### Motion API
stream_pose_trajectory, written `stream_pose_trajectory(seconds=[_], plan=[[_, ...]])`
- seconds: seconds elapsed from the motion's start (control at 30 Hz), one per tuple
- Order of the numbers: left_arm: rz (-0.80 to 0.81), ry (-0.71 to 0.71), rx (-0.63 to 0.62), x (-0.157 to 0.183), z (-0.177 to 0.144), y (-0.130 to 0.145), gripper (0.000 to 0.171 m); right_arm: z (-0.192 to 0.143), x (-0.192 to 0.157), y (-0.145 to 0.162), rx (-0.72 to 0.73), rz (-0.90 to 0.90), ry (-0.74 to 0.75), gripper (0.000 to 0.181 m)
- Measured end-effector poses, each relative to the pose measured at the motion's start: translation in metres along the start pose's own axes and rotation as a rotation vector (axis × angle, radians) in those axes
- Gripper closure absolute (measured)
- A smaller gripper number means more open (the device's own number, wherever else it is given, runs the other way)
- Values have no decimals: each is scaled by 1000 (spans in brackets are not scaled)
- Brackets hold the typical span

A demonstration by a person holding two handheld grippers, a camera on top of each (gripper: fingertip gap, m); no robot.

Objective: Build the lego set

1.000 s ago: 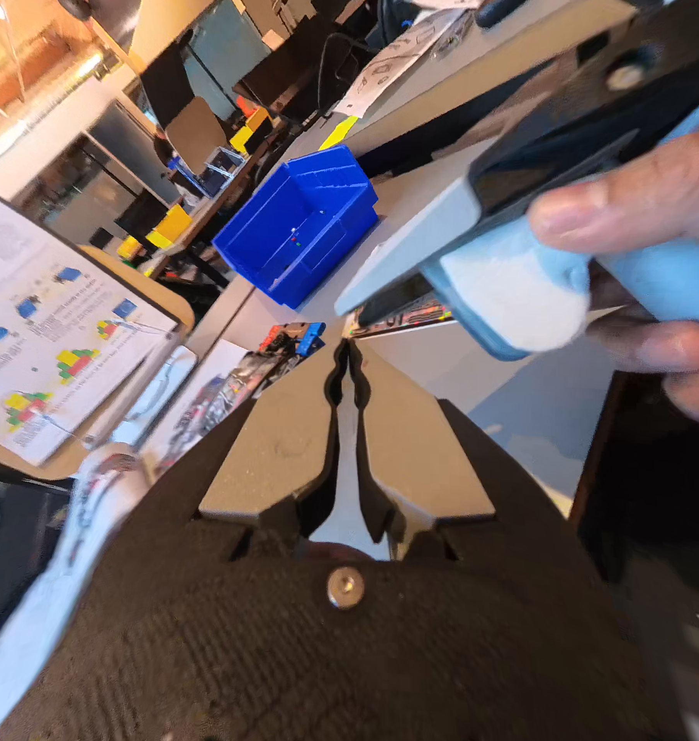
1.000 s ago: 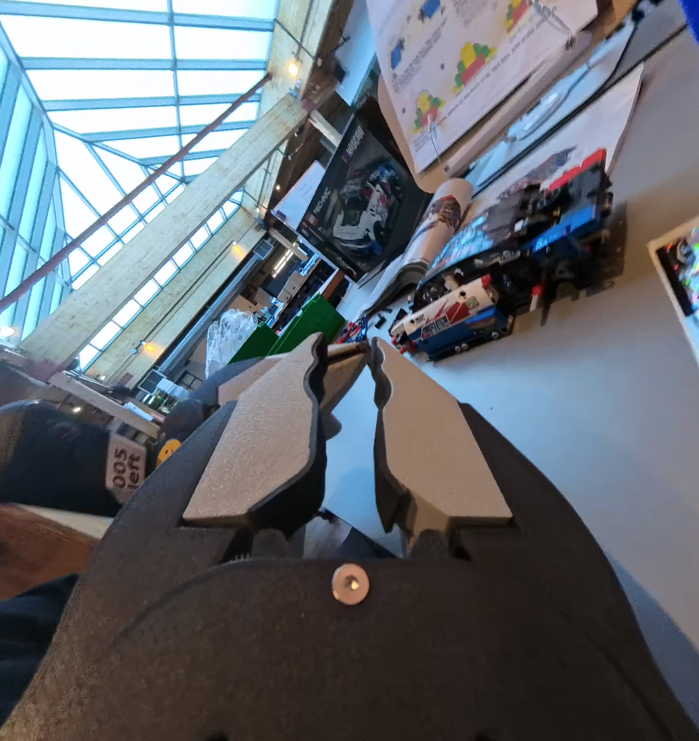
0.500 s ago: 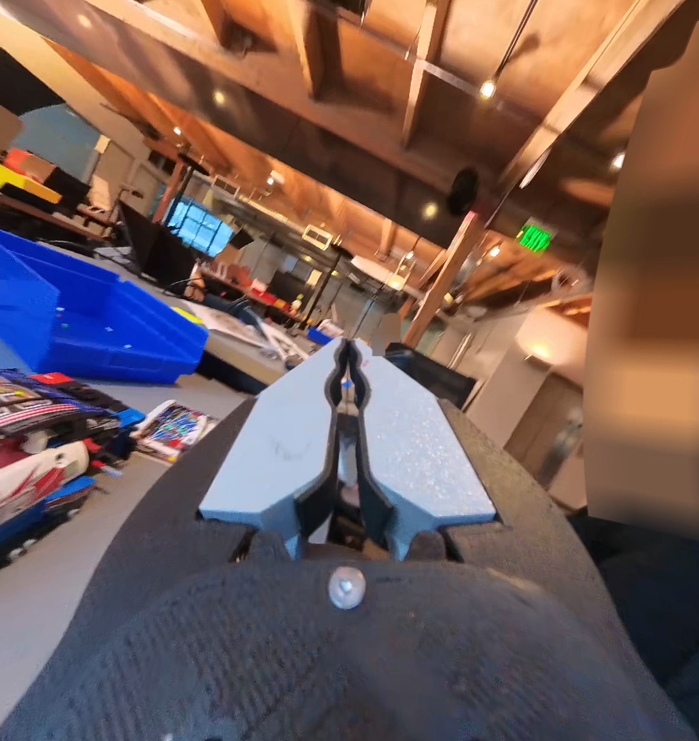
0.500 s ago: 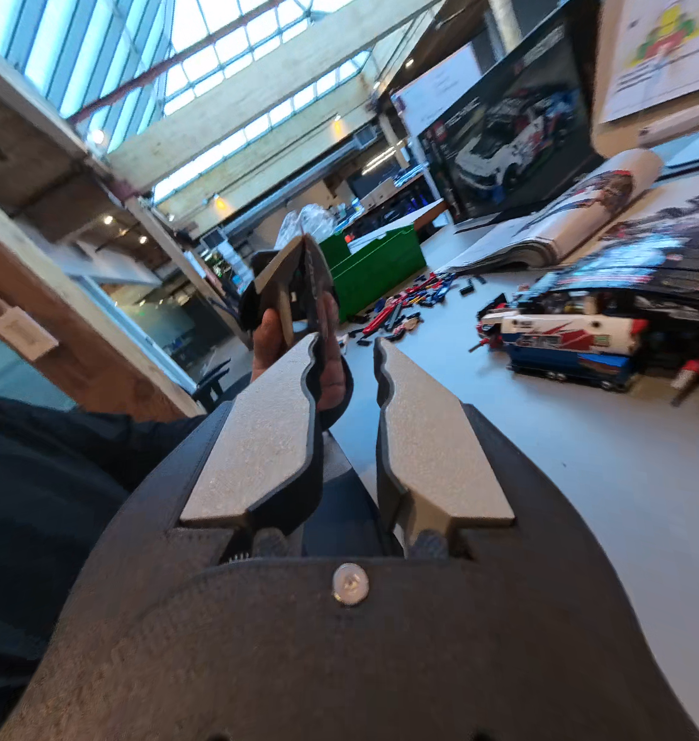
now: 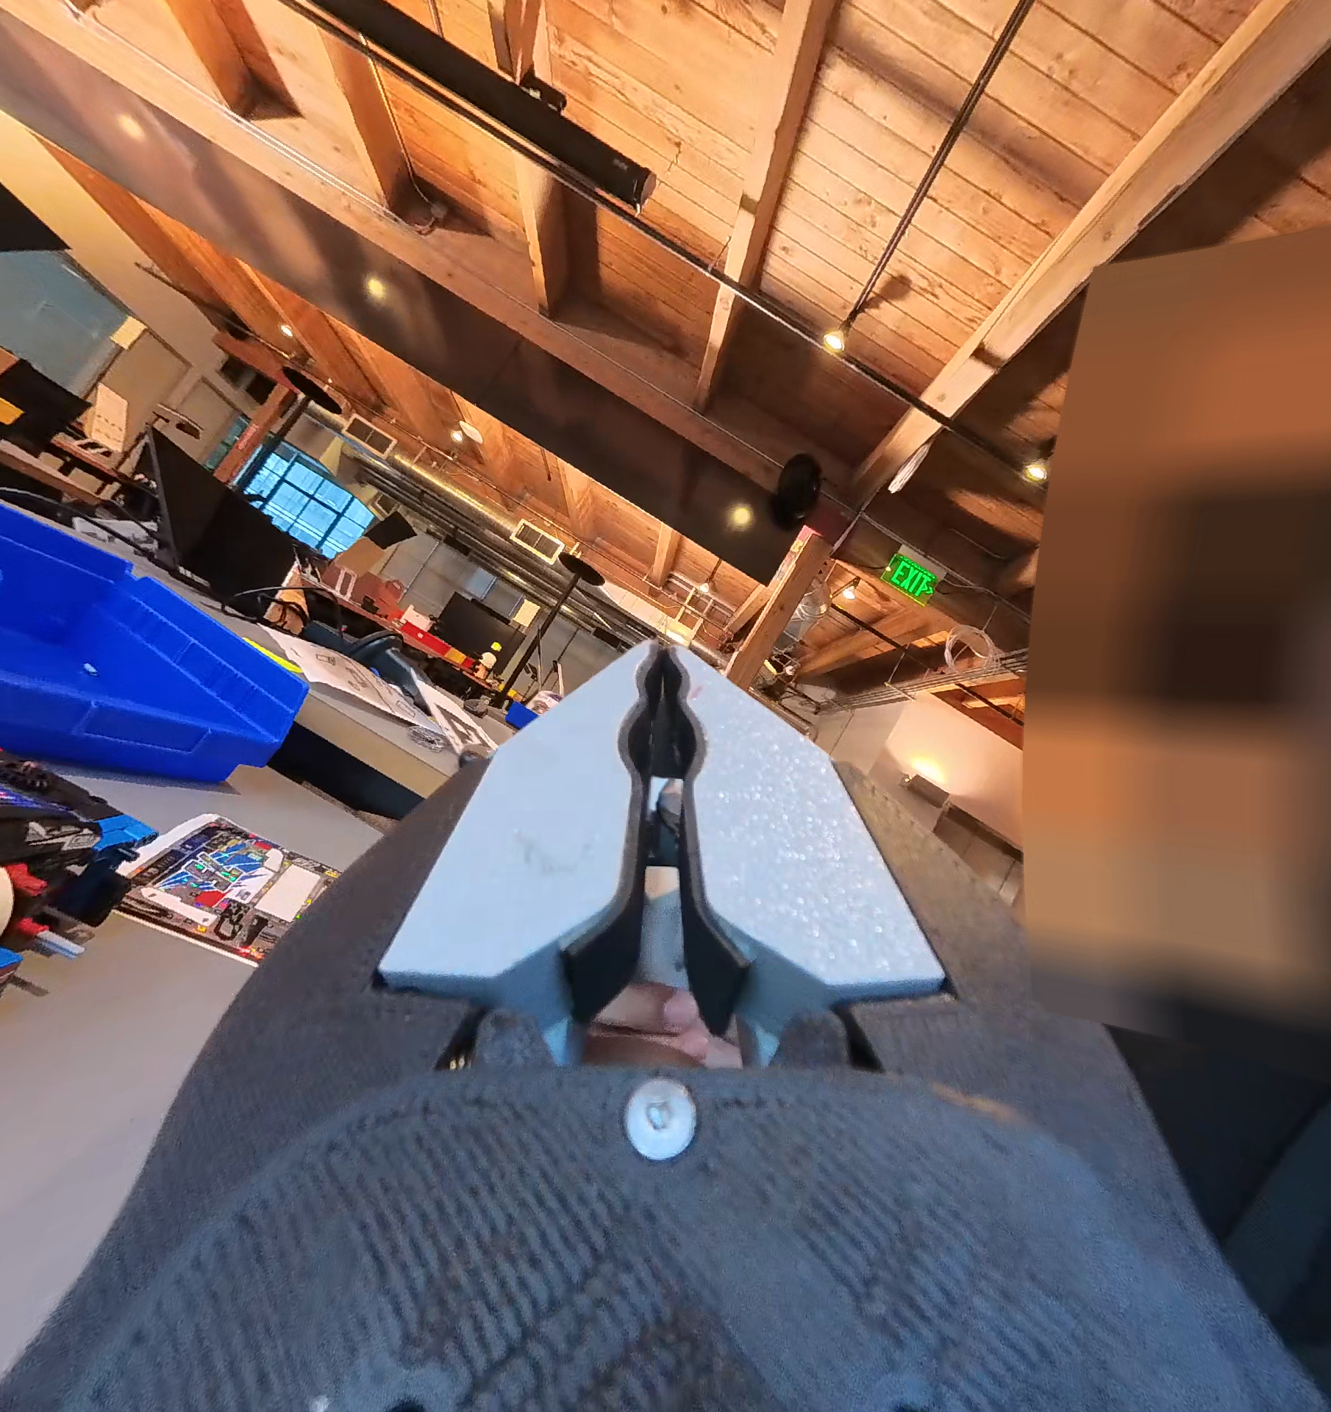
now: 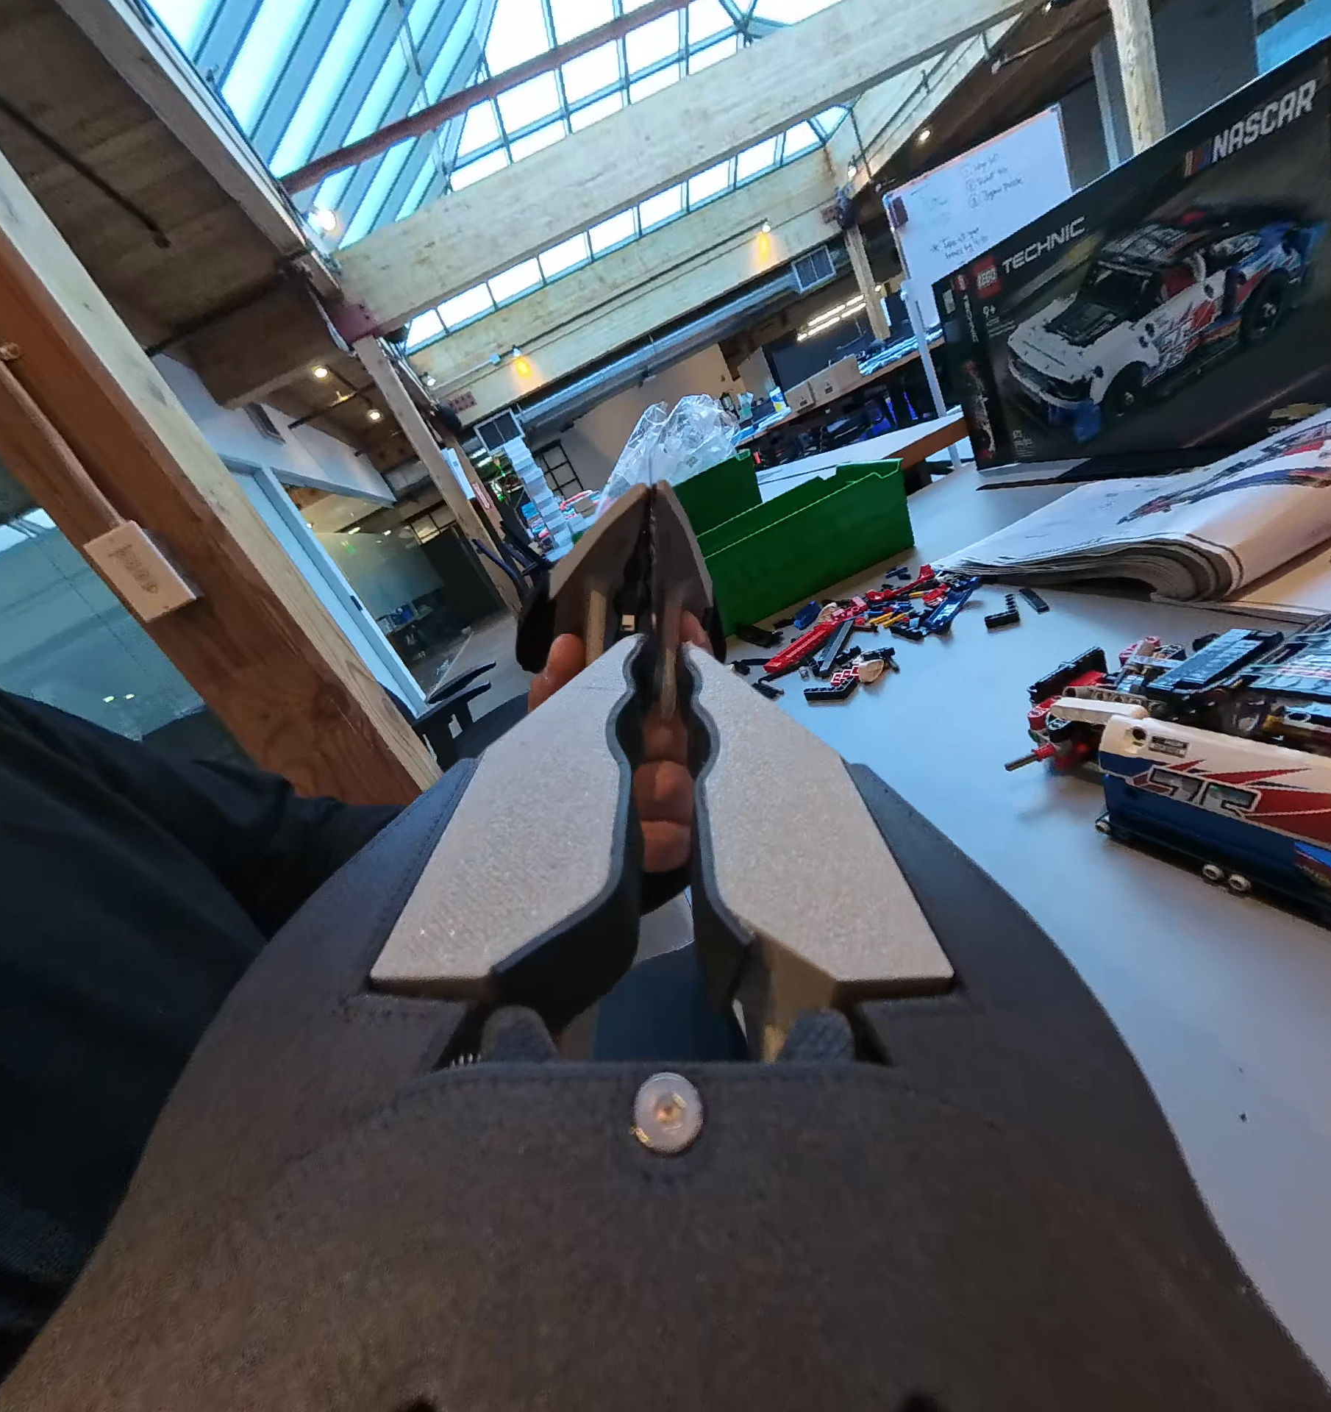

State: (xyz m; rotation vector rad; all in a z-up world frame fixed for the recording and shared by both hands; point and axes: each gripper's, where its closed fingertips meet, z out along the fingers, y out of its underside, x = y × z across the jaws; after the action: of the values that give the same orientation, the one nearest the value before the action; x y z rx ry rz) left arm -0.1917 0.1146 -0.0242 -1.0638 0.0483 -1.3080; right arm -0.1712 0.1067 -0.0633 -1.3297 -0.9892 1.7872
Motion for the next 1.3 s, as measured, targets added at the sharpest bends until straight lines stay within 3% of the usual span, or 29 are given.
stream_pose_trajectory(seconds=[0.47, 0.53, 0.67, 0.73, 0.8, 0.83, 0.9, 0.93, 0.97, 1.03, 1.13, 1.2, 1.3], plan=[[-17, -55, -11, -16, -5, 10, 171, -9, 7, -3, -18, 45, 7, 181], [-7, -51, -49, -16, -5, 15, 144, -10, 8, -2, -9, 97, -12, 181], [13, -21, -110, -13, -3, 27, 106, -14, 15, 3, 0, 160, -8, 181], [16, -70, -115, -21, -3, 28, 121, -15, 14, 4, 6, 176, -18, 181], [43, -123, -100, -30, -6, 25, 159, -16, 10, 5, 5, 169, -31, 181], [45, -128, -104, -31, -6, 25, 168, -17, 8, 5, 2, 161, -34, 181], [26, -127, -119, -32, -7, 28, 167, -18, 3, 3, 4, 143, -46, 181], [21, -167, -100, -39, -8, 24, 132, -20, 2, 1, 9, 141, -52, 181], [33, -152, -84, -37, -10, 20, 107, -22, 2, -2, 16, 141, -51, 181], [18, -124, -74, -34, -12, 14, 117, -27, 6, -5, 24, 138, -31, 181], [41, -91, -148, -27, -12, 16, 102, -38, 23, -5, -23, 102, 39, 181], [124, -95, -276, -28, -17, 27, 88, -46, 40, 6, -150, 52, 96, 181], [284, -193, -526, -50, -40, 50, 81, -60, 70, 27, -372, -60, 193, 181]])
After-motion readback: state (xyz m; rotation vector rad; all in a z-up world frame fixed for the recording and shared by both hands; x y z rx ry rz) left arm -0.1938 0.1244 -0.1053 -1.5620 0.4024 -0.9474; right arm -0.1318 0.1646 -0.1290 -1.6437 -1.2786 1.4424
